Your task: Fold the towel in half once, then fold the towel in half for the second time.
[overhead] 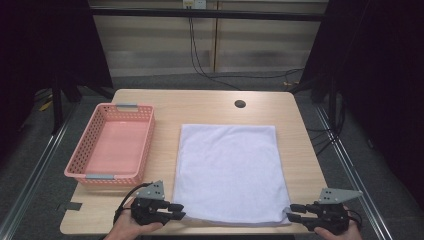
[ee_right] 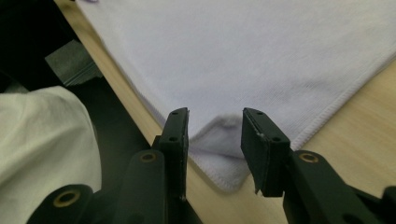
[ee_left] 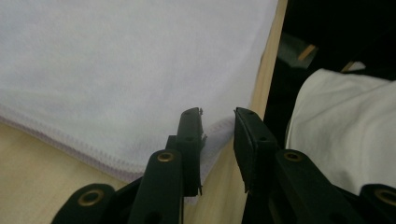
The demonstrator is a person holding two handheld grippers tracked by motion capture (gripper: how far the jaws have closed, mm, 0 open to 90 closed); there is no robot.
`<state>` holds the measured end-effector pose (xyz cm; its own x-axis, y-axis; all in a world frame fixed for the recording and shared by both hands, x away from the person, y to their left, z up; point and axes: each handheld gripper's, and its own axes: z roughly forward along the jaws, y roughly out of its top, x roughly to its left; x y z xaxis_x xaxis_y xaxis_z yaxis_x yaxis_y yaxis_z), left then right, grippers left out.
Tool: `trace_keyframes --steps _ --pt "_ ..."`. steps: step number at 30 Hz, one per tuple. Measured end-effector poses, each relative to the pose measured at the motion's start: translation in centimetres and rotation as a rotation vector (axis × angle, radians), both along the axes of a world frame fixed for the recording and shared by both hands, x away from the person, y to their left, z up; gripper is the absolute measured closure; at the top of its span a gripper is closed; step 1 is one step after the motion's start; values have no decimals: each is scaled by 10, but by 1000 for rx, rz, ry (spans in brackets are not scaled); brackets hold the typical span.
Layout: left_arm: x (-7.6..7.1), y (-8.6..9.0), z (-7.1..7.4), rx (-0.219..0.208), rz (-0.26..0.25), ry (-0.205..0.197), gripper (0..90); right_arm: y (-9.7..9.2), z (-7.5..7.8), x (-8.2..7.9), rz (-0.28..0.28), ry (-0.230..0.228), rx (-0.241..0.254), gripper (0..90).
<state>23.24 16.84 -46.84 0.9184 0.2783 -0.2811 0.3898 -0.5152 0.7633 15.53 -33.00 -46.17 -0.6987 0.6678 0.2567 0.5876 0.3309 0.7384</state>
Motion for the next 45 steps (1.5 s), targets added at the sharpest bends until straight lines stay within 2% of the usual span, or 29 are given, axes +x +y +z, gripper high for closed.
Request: trace_keyframes --steps 1,3,4,5,6,8,10,12,14,16,20,22,23,25,27,31,33,34,35,38,40,42,45 --pt "6 0 1 -4 37 -1 668 0 1 2 -9 -17 -3 615" --pt "20 -2 0 -7 80 -6 660 1 2 13 -45 -34 6 604" --pt "27 -4 0 2 105 -4 654 3 1 20 -52 -37 1 593" --pt "39 -8 -3 16 125 6 655 4 0 26 -54 -41 -7 586" --pt "45 -10 -5 30 143 -2 655 7 -1 39 -62 -38 -11 583" --pt "61 -17 -10 37 161 13 646 12 -4 52 -68 -44 -37 567" --pt "74 -23 -14 78 200 3 639 15 -9 66 -79 -38 -64 539" --pt "84 -28 -21 95 236 11 631 18 -16 81 -103 -26 -97 500" --pt "90 -32 -29 143 239 21 583 21 -21 92 -114 -20 -119 474" --pt "93 -31 -30 119 219 16 568 24 -26 103 -125 -13 -143 454" --pt "93 -31 -30 127 228 16 599 31 -35 124 -156 -22 -193 414" --pt "92 -31 -31 126 236 17 599 33 -38 130 -156 -28 -195 413" --pt "91 -32 -31 126 241 13 600 35 -37 132 -156 -32 -215 427" --pt "87 -33 -31 135 235 2 609 37 -38 129 -144 -60 -250 445" --pt "83 -34 -31 128 214 14 625 36 -37 123 -147 -49 -255 488" --pt "69 -39 -29 141 180 2 646 30 -35 105 -134 -45 -249 601" --pt "60 -44 -28 171 198 -20 689 27 -35 99 -121 -45 -248 631" --pt "57 -45 -28 167 195 -11 714 24 -33 94 -123 -25 -245 655" --pt "55 -45 -28 173 192 -12 738 23 -34 90 -124 -20 -232 664" --pt "47 -46 -27 173 181 -3 773 22 -33 81 -113 -14 -237 674" --pt "41 -45 -27 167 166 13 773 22 -31 73 -106 -1 -239 674" --pt "36 -45 -26 176 158 13 766 22 -30 65 -85 18 -232 674" --pt "25 -45 -26 170 142 13 746 23 -29 54 -59 16 -236 673"
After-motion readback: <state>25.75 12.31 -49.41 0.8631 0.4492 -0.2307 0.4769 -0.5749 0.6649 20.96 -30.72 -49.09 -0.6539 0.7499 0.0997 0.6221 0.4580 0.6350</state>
